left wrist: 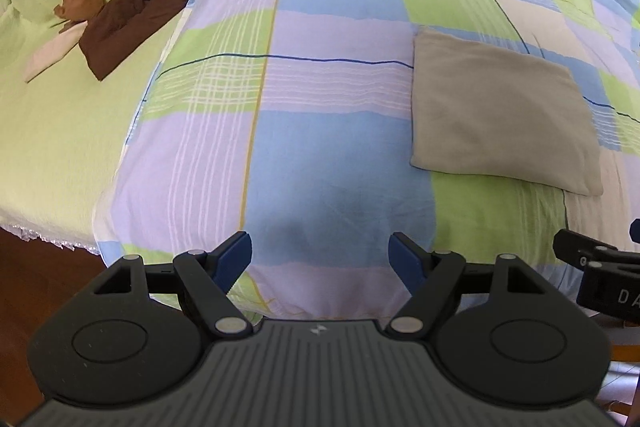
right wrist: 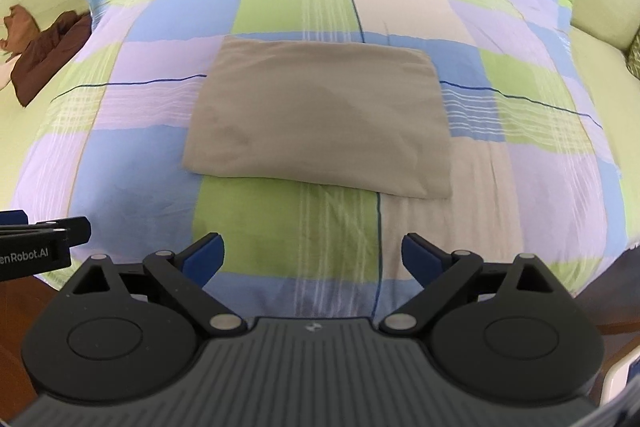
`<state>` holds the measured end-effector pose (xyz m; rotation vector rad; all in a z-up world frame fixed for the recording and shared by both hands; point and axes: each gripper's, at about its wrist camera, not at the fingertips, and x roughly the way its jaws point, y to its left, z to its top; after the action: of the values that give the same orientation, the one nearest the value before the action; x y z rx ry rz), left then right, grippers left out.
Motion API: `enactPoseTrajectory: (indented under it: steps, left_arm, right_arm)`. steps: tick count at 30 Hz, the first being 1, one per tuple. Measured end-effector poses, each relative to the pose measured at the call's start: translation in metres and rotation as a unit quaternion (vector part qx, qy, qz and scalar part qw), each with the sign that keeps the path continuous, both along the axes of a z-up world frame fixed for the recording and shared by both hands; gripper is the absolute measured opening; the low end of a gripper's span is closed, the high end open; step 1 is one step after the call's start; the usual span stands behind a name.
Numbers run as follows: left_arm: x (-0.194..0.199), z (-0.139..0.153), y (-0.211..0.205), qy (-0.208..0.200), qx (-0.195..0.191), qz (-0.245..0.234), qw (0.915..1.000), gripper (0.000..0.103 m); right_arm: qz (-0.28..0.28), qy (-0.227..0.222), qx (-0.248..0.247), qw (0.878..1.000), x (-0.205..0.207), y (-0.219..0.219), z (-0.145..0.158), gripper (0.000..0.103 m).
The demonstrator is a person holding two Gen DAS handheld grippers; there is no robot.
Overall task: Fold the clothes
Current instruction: 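Pull both grippers back from the folded square on the sheet, then grasp the folded square with the right gripper while the left gripper grasps too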
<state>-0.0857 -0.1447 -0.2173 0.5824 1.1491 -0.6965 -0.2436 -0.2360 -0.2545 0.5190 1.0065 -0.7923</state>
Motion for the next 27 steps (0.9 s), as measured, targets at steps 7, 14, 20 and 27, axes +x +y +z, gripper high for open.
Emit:
enactPoseTrajectory:
  steps: [7, 14, 20, 27]
  left_arm:
    - [-0.007, -0.011, -0.015, 0.010, 0.002, -0.010, 0.9999, 0.077]
    - [-0.015, -0.022, -0.043, 0.019, 0.006, -0.024, 0.9995, 0.077]
    - [-0.021, -0.030, -0.072, 0.023, 0.010, -0.042, 0.9988, 0.077]
    - [-0.030, -0.039, -0.099, 0.025, 0.015, -0.062, 0.9976, 0.077]
  right_arm:
    - [-0.009, 0.020, 0.000, 1.000, -0.007, -0.013, -0.011, 0.095]
    - [-0.023, 0.035, 0.004, 0.999, -0.022, -0.035, -0.024, 0.095]
    - [-0.032, 0.040, 0.006, 0.999, -0.034, -0.054, -0.031, 0.095]
    - [-0.032, 0.041, 0.005, 0.999, -0.044, -0.075, -0.039, 0.095]
